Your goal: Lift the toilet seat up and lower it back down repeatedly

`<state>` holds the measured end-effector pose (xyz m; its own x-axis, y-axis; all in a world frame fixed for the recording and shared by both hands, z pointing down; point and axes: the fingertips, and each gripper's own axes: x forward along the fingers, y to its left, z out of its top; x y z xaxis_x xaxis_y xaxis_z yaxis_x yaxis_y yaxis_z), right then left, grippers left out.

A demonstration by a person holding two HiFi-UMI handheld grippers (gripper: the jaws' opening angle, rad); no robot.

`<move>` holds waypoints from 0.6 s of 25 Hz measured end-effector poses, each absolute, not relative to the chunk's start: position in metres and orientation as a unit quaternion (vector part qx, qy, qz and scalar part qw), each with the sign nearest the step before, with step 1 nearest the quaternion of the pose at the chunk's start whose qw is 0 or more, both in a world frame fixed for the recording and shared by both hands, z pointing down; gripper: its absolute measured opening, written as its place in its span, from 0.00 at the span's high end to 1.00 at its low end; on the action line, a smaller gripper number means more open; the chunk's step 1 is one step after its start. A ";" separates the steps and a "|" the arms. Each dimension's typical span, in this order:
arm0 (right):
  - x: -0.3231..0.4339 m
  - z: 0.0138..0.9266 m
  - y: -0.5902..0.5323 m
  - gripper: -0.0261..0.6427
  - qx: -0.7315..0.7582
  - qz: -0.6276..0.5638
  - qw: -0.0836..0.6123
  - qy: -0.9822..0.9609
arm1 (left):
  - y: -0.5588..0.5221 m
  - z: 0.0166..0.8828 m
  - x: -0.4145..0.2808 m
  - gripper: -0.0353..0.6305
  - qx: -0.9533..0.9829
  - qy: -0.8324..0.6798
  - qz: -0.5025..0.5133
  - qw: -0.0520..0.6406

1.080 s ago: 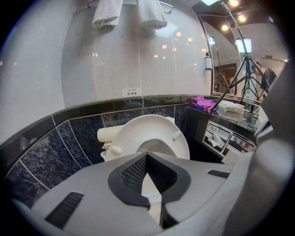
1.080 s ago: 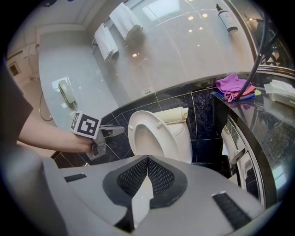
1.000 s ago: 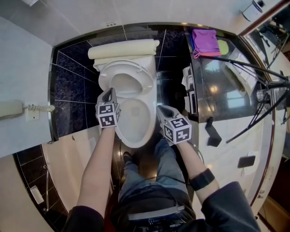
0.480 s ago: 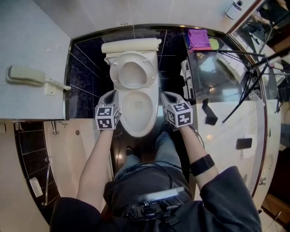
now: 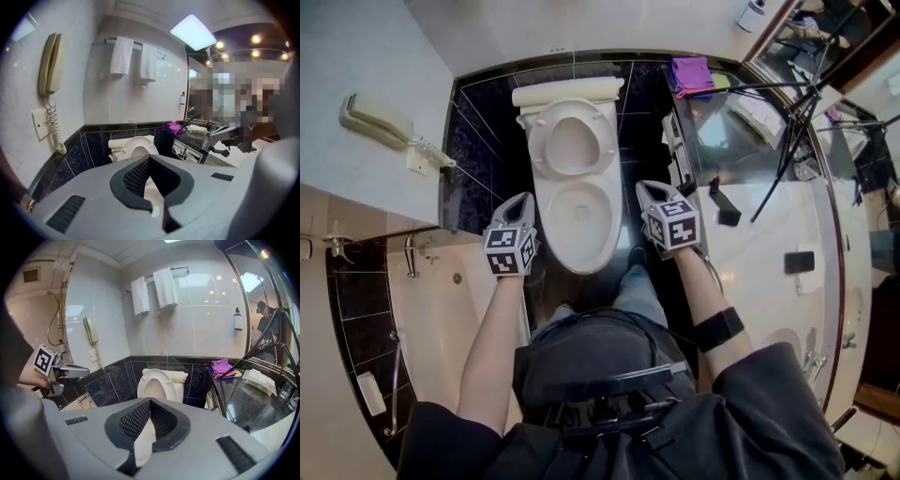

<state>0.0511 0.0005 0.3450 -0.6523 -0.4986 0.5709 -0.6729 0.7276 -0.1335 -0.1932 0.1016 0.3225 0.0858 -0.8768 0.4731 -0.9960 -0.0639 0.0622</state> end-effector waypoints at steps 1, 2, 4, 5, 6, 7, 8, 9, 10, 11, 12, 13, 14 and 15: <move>0.052 0.343 0.006 0.94 0.331 0.168 0.256 -0.893 | 0.109 0.321 -0.193 0.95 0.714 -0.656 0.157 0.188; 0.053 0.342 0.012 0.94 0.334 0.168 0.255 -0.892 | 0.115 0.320 -0.193 0.95 0.716 -0.654 0.156 0.188; 0.055 0.341 0.021 0.94 0.340 0.168 0.253 -0.890 | 0.125 0.318 -0.193 0.95 0.720 -0.651 0.154 0.186; 0.056 0.341 0.024 0.94 0.344 0.169 0.252 -0.889 | 0.128 0.317 -0.194 0.95 0.721 -0.650 0.153 0.185; 0.057 0.341 0.028 0.94 0.347 0.169 0.251 -0.888 | 0.132 0.318 -0.194 0.95 0.722 -0.649 0.153 0.185; 0.058 0.342 0.032 0.94 0.349 0.171 0.251 -0.887 | 0.136 0.319 -0.195 0.95 0.722 -0.648 0.154 0.186; 0.060 0.345 0.037 0.94 0.351 0.173 0.251 -0.885 | 0.141 0.321 -0.195 0.95 0.723 -0.646 0.156 0.186; 0.062 0.347 0.042 0.94 0.353 0.175 0.252 -0.884 | 0.145 0.323 -0.193 0.95 0.724 -0.645 0.158 0.187; 0.065 0.350 0.047 0.94 0.354 0.178 0.253 -0.883 | 0.149 0.324 -0.191 0.95 0.726 -0.642 0.160 0.186; 0.068 0.352 0.051 0.94 0.356 0.180 0.254 -0.881 | 0.151 0.325 -0.189 0.95 0.728 -0.640 0.163 0.184; 0.071 0.353 0.053 0.94 0.357 0.182 0.254 -0.880 | 0.151 0.325 -0.187 0.95 0.729 -0.639 0.165 0.182; 0.073 0.355 0.055 0.94 0.359 0.184 0.254 -0.879 | 0.151 0.325 -0.186 0.95 0.731 -0.637 0.165 0.181; 0.075 0.357 0.056 0.94 0.360 0.185 0.255 -0.878 | 0.150 0.325 -0.185 0.95 0.732 -0.636 0.163 0.181; 0.076 0.359 0.056 0.94 0.361 0.187 0.256 -0.877 | 0.148 0.325 -0.184 0.95 0.733 -0.636 0.160 0.182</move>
